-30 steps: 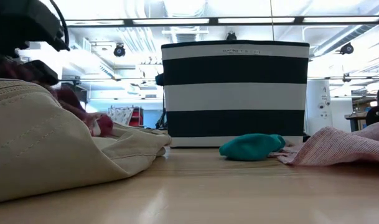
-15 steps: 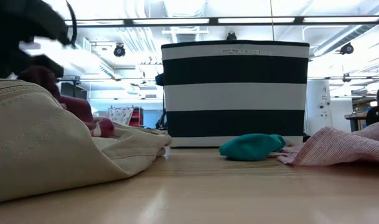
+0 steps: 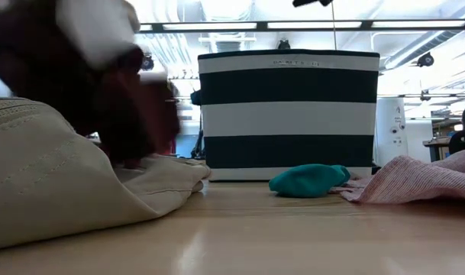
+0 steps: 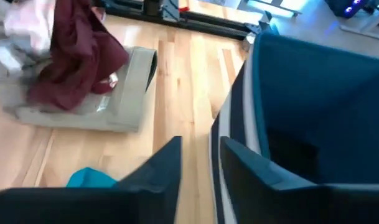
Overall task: Sort clothes
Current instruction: Put the bottom white patterned sock into the laundry bin
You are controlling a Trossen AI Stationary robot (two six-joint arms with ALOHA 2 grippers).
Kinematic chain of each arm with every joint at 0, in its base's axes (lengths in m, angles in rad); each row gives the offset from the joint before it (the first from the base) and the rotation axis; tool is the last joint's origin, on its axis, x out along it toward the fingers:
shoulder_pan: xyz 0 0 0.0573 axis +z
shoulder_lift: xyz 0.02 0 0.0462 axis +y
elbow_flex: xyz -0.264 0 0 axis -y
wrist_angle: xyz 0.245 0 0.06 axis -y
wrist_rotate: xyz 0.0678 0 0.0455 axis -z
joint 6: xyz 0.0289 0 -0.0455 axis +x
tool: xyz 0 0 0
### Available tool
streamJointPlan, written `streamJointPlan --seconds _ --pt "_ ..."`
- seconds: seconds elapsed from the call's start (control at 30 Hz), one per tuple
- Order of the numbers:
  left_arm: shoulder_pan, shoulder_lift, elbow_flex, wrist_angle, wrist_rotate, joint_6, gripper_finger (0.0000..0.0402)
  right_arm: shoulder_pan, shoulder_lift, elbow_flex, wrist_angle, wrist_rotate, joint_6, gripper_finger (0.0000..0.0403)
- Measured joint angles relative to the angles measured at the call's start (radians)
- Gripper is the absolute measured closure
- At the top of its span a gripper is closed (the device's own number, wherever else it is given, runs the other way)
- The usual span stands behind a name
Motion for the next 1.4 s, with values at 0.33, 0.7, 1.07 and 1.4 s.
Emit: streamJointPlan --seconds 0.33,0.7,1.07,1.4 --pt "0.0 -0.051 -0.004 0.022 0.0 -0.015 0.0401 0.028 -0.092 -0.274 0.293 -0.009 0.057 0.0393" --pt "0.0 -0.073 -0.004 0.103 0.005 0.014 0.0399 0.102 -0.182 -0.367 0.407 -0.036 0.169 0.04" --pt "-0.001 -0.012 -0.004 0.098 0.075 0.129 0.0396 0.131 -0.164 -0.364 0.404 -0.036 0.182 0.0342" --pt "0.0 0.015 0.049 0.099 0.084 0.184 0.04 0.131 -0.16 -0.364 0.399 -0.036 0.179 0.0372"
